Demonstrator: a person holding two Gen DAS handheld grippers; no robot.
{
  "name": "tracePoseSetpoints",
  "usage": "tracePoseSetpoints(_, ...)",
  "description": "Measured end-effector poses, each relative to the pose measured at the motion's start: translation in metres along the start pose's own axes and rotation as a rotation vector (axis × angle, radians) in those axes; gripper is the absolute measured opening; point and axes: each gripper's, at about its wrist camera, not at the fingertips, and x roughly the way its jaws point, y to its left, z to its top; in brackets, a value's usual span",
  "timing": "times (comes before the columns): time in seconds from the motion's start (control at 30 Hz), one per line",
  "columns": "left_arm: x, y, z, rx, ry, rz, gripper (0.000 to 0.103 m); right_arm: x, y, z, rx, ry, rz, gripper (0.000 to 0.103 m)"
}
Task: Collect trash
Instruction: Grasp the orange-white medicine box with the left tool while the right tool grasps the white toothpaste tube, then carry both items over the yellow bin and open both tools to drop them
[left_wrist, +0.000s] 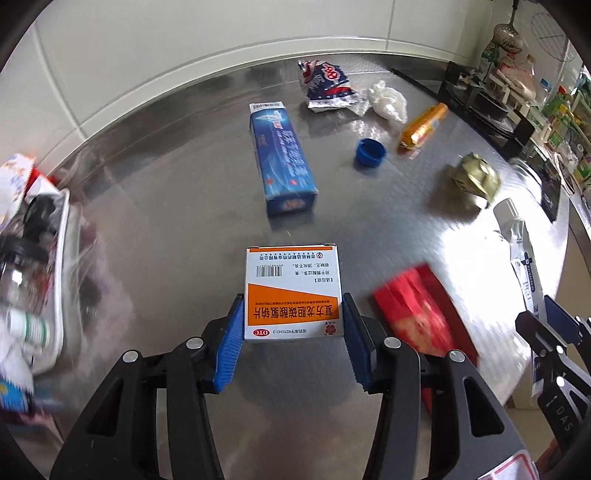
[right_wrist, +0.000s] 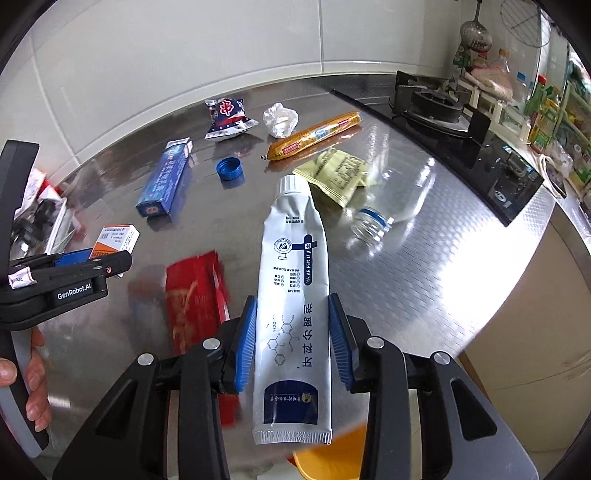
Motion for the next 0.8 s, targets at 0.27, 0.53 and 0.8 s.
tracePoseSetpoints(0.27, -0.049, -0.055, -0.06, -0.012, -0.037, 0.01, 0.05, -0.059, -0.041, -0.052, -0.087, -0.008, 0.075, 0.039)
tracePoseSetpoints(0.53, -0.078, -0.119, -0.143, 0.049, -0.002, -0.038, 0.05, -0.094, -0.094, -0.119, -0.144, 0.071, 0.128, 0.039)
tracePoseSetpoints(0.8, -0.048, -0.166, -0.2, 0.21, 0.135, -0.127, 0.05, -0.066, -0.126, -0.167, -0.143, 0.267, 0.199, 0.039)
